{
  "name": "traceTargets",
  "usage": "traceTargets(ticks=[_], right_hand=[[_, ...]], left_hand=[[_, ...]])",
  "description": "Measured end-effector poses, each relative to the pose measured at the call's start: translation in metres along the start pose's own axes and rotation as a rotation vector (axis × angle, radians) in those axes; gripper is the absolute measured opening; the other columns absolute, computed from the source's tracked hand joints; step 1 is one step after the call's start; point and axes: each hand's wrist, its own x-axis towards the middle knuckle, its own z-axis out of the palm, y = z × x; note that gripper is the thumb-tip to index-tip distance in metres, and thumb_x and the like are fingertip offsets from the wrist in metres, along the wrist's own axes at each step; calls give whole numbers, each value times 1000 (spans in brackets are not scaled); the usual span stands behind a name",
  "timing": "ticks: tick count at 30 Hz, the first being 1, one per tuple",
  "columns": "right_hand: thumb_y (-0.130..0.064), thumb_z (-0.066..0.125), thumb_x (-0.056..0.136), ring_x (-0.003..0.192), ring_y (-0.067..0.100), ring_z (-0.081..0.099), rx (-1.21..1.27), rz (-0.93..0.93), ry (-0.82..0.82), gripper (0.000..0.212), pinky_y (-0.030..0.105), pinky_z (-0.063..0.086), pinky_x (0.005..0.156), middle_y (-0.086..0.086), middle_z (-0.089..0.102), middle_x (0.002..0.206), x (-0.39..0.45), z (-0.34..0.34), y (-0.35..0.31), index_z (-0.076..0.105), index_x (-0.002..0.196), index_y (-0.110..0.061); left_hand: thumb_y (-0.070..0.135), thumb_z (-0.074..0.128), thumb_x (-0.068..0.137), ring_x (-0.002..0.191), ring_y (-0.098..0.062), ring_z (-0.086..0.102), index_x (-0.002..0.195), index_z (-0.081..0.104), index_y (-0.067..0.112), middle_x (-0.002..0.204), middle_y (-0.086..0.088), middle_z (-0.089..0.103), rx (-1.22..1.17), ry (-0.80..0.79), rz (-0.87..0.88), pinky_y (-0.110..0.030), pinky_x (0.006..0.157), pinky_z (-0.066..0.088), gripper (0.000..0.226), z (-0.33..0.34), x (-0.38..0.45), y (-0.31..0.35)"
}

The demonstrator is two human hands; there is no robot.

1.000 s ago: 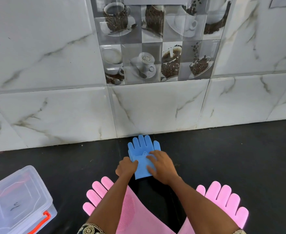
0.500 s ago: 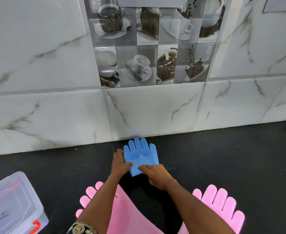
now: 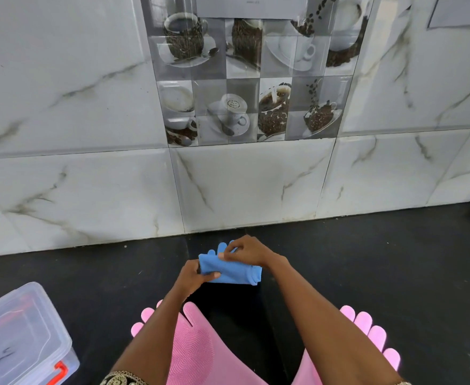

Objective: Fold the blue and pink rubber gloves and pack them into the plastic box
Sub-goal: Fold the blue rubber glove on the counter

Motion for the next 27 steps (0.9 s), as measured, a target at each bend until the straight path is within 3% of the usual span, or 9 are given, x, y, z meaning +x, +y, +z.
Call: traceTargets(ticks=[2, 4, 10, 13, 17, 20, 22, 24, 27], right_hand=[[-76, 59, 66, 87, 8, 63, 256, 96, 121, 52, 24, 47, 79, -9, 70, 88, 0, 0, 6, 74, 85, -30], [-83, 59, 56, 96, 10, 62, 388, 148, 227, 63, 28, 48, 85, -11, 68, 99, -1, 5, 14, 72, 94, -34], [-32, 86, 66, 102, 18, 65, 663, 246, 288, 68, 36, 59, 85, 2, 64, 115, -11, 31, 45, 51, 123, -20], [-20, 81, 75, 99, 21, 65, 610, 299, 391, 56, 34, 58, 82, 10, 65, 115, -6, 34, 51, 55, 123, -10], [-25, 73, 83, 91, 22, 67, 498, 360, 491, 33, 38, 57, 84, 13, 70, 107, 4, 35, 49, 64, 108, -5], [-42, 67, 85, 97, 21, 63, 245, 437, 559, 41, 36, 54, 85, 10, 65, 111, 8, 40, 38, 63, 109, -9], [-58, 54, 88, 112, 23, 54, -54, 546, 561, 56, 34, 43, 95, 9, 54, 127, 9, 45, 34, 56, 124, -15], [-66, 43, 88, 123, 28, 46, -142, 635, 527, 68, 37, 37, 101, 10, 45, 137, 9, 48, 32, 43, 137, -18], [-59, 44, 90, 126, 30, 45, 7, 660, 459, 70, 41, 40, 98, 11, 43, 141, 12, 48, 29, 34, 143, -15]], left_hand=[[9, 70, 85, 90, -25, 67, 114, 63, -1, 98, -9, 69, -53, 77, -53, -24, 75, 55, 32, 6, 1, -1], [11, 70, 86, 93, -29, 68, 114, 64, -1, 100, -12, 70, -68, 129, -87, -33, 80, 57, 31, 11, 4, 1], [29, 70, 86, 94, -31, 66, 101, 63, 3, 98, -14, 68, -21, 242, -250, -41, 85, 53, 31, 24, 14, 9], [37, 70, 84, 84, -26, 63, 89, 58, 6, 91, -12, 64, 16, 299, -319, -41, 84, 51, 33, 29, 18, 14], [41, 74, 78, 77, -23, 57, 71, 48, 12, 87, -12, 61, -22, 402, -418, -36, 71, 48, 40, 33, 21, 29], [52, 75, 73, 105, -31, 57, 102, 57, 8, 114, -16, 60, 77, 509, -558, -41, 88, 49, 56, 41, 19, 39], [58, 76, 69, 121, -37, 48, 128, 42, 4, 132, -20, 47, 80, 561, -703, -45, 96, 44, 87, 45, 16, 45], [56, 78, 67, 121, -39, 51, 131, 37, -1, 133, -24, 48, -32, 552, -774, -46, 97, 46, 95, 44, 18, 49], [45, 81, 70, 109, -39, 61, 128, 43, -9, 124, -24, 56, -302, 516, -788, -47, 91, 54, 87, 46, 24, 53]])
